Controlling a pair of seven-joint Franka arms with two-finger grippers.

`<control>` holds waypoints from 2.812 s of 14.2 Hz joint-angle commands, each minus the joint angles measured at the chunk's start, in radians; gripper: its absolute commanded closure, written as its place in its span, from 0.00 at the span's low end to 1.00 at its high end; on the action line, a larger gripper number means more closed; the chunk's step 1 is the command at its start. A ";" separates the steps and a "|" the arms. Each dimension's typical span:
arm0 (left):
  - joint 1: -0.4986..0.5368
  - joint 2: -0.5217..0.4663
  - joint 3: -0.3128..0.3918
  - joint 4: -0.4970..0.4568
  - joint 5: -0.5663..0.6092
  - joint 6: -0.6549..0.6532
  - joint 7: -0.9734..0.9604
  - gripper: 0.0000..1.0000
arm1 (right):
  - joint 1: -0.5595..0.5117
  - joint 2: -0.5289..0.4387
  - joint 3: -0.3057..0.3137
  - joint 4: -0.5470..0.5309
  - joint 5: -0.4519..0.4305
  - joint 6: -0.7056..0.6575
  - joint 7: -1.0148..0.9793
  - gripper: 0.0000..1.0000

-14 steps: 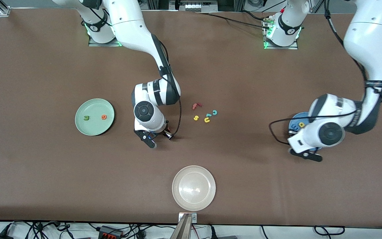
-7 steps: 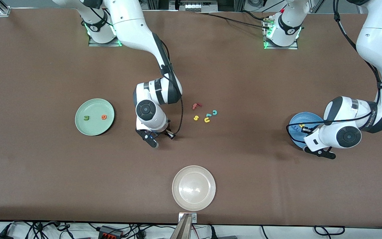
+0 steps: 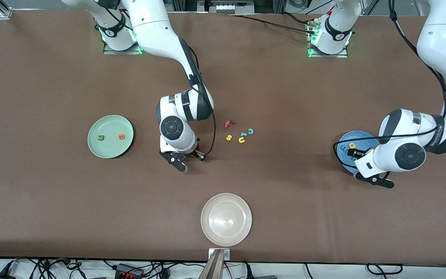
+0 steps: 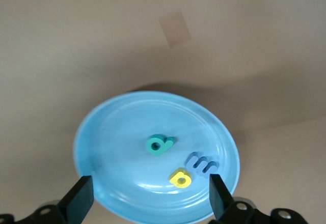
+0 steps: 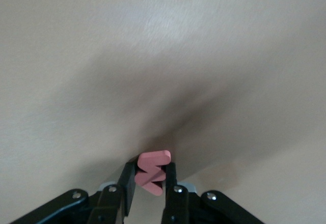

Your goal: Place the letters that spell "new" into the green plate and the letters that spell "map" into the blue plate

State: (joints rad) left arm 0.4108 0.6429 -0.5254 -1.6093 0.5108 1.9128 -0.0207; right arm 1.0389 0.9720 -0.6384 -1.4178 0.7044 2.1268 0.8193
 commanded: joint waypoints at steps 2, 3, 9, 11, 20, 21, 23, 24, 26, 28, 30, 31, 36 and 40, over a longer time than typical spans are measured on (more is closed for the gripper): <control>0.008 -0.129 -0.076 0.073 -0.008 -0.154 0.005 0.00 | 0.006 -0.038 -0.145 -0.038 -0.020 -0.200 -0.274 0.96; 0.013 -0.129 -0.096 0.121 -0.056 -0.235 0.007 0.00 | 0.007 -0.047 -0.180 -0.047 -0.020 -0.241 -0.343 0.96; -0.027 -0.253 -0.038 0.373 -0.299 -0.551 0.015 0.00 | 0.095 -0.167 -0.450 -0.390 -0.007 -0.281 -0.920 0.95; -0.175 -0.357 0.185 0.335 -0.386 -0.548 0.021 0.00 | 0.070 -0.174 -0.484 -0.466 0.004 -0.278 -1.101 0.95; -0.451 -0.649 0.551 -0.110 -0.538 -0.176 0.013 0.00 | 0.035 -0.145 -0.475 -0.480 0.026 -0.236 -1.158 0.93; -0.445 -0.649 0.558 -0.118 -0.541 -0.176 0.022 0.00 | 0.023 -0.142 -0.463 -0.480 0.026 -0.223 -1.180 0.93; -0.441 -0.648 0.544 -0.110 -0.537 -0.201 0.025 0.00 | -0.009 -0.142 -0.448 -0.480 0.027 -0.212 -1.213 0.92; -0.438 -0.644 0.544 -0.101 -0.537 -0.212 0.027 0.00 | -0.023 -0.142 -0.428 -0.480 0.027 -0.209 -1.217 0.92; -0.445 -0.638 0.542 -0.078 -0.535 -0.218 0.022 0.00 | -0.033 -0.141 -0.419 -0.480 0.029 -0.200 -1.217 0.90; -0.451 -0.617 0.542 -0.032 -0.537 -0.248 0.021 0.00 | -0.046 -0.141 -0.394 -0.480 0.029 -0.188 -1.217 0.85; -0.445 -0.609 0.544 -0.018 -0.537 -0.264 0.016 0.00 | -0.063 -0.141 -0.377 -0.477 0.029 -0.168 -1.215 0.01; -0.443 -0.609 0.545 -0.018 -0.537 -0.265 0.015 0.00 | -0.060 -0.144 -0.377 -0.468 0.029 -0.176 -1.214 0.00; -0.435 -0.615 0.548 -0.018 -0.534 -0.271 0.036 0.00 | -0.059 -0.150 -0.383 -0.452 0.029 -0.179 -1.206 0.00; -0.435 -0.615 0.548 -0.017 -0.535 -0.271 0.107 0.00 | -0.060 -0.156 -0.408 -0.396 0.029 -0.180 -1.207 0.00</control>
State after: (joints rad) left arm -0.0284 0.0208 0.0196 -1.6509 -0.0071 1.6646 0.0458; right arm 0.9907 0.8399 -1.0394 -1.8461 0.7201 1.9502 -0.3716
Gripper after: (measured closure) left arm 0.000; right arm 0.000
